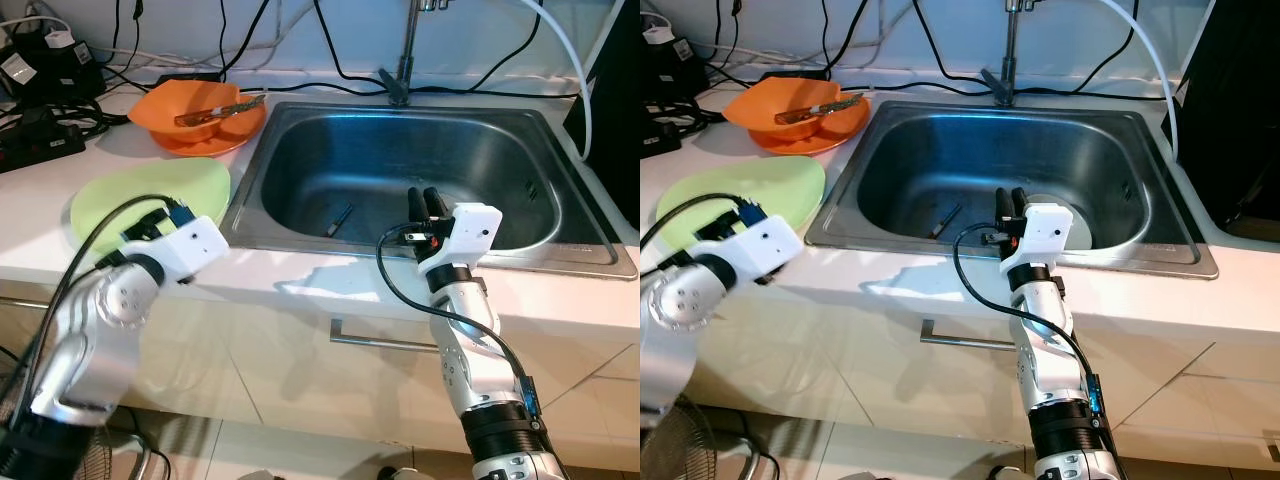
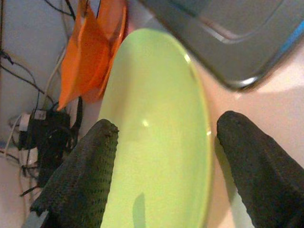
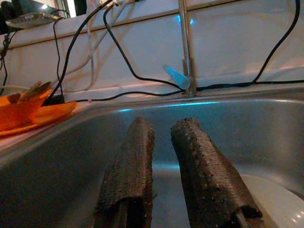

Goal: Kitchen organization

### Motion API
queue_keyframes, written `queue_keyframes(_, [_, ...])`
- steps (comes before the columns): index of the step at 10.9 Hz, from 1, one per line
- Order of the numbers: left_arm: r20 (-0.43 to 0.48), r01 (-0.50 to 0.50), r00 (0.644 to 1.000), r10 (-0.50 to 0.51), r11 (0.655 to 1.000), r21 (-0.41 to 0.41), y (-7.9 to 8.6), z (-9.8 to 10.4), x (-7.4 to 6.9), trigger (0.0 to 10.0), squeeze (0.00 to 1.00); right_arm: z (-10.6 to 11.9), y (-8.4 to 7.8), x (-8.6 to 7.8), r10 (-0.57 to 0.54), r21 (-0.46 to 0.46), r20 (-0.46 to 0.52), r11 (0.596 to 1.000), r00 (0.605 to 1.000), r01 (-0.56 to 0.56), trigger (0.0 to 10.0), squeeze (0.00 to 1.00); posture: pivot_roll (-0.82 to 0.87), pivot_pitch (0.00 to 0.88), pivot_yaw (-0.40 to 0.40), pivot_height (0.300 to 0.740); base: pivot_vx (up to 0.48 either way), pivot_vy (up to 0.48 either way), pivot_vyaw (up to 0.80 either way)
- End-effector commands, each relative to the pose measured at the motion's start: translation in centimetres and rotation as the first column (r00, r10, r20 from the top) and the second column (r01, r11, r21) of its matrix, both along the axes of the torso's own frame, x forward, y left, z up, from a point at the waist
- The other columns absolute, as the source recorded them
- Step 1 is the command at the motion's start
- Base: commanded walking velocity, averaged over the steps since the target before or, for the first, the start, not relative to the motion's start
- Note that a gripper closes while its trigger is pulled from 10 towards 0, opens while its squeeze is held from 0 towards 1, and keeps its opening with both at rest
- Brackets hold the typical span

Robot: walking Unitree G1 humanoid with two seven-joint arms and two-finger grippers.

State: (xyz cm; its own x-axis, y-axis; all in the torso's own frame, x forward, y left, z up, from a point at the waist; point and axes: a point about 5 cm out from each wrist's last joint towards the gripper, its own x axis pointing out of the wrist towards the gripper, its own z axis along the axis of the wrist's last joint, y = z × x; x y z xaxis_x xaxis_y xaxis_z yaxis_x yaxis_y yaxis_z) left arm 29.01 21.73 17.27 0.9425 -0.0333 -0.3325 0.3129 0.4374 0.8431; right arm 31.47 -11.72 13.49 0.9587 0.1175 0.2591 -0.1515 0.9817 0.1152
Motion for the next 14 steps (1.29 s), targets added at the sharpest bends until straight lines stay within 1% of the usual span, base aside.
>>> queue_keyframes(1, [-0.011,-0.009,1.0,0.009,0.999,0.032,0.1,0.0,0.2,10.0,0.0,-0.9,0.0,0.0,0.003,0.001,-0.041,1.0,0.999,-0.003,10.0,0.0,0.08,0.049,0.069,0.74,0.0,0.0,0.0])
queue_keyframes(3, [-0.016,-0.036,0.999,0.037,0.995,0.093,0.4,0.1,0.8,10.0,0.0,-0.8,0.0,0.0,-0.001,0.003,-0.04,1.0,0.999,0.001,10.0,0.0,0.08,0.045,0.071,0.74,0.0,0.0,0.0])
queue_keyframes(7, [-0.066,-0.05,0.996,0.061,0.986,0.16,0.5,-0.6,2.0,10.0,0.0,-0.8,0.0,0.2,-0.005,0.005,-0.038,1.0,0.999,0.005,10.0,0.0,0.06,0.033,0.075,0.74,0.0,0.0,0.0])
queue_keyframes(8, [-0.075,-0.046,0.995,0.06,0.984,0.172,0.4,-0.8,2.2,7.2,0.0,-0.8,0.0,0.2,-0.007,0.006,-0.037,1.0,0.999,0.007,10.0,0.0,0.06,0.032,0.076,0.74,0.0,0.0,0.0])
queue_keyframes(9, [-0.082,-0.037,0.995,0.052,0.983,0.178,0.0,-0.9,2.4,0.0,0.0,-0.8,0.0,0.2,-0.008,0.007,-0.037,1.0,0.999,0.009,10.0,0.0,0.06,0.028,0.078,0.74,0.0,0.0,0.0])
queue_keyframes(10, [-0.083,-0.025,0.996,0.04,0.985,0.173,-0.5,-0.9,2.6,0.0,0.0,-0.8,0.0,0.2,-0.008,0.008,-0.037,1.0,0.999,0.009,10.0,0.0,0.06,0.023,0.078,0.74,0.0,0.0,0.0])
queue_keyframes(14, [-0.096,-0.011,0.995,0.029,0.984,0.18,-0.8,-1.3,2.7,0.0,0.0,-0.9,-0.1,0.1,-0.009,0.006,-0.037,1.0,0.999,0.009,10.0,0.0,0.05,0.016,0.077,0.74,0.0,0.0,0.0])
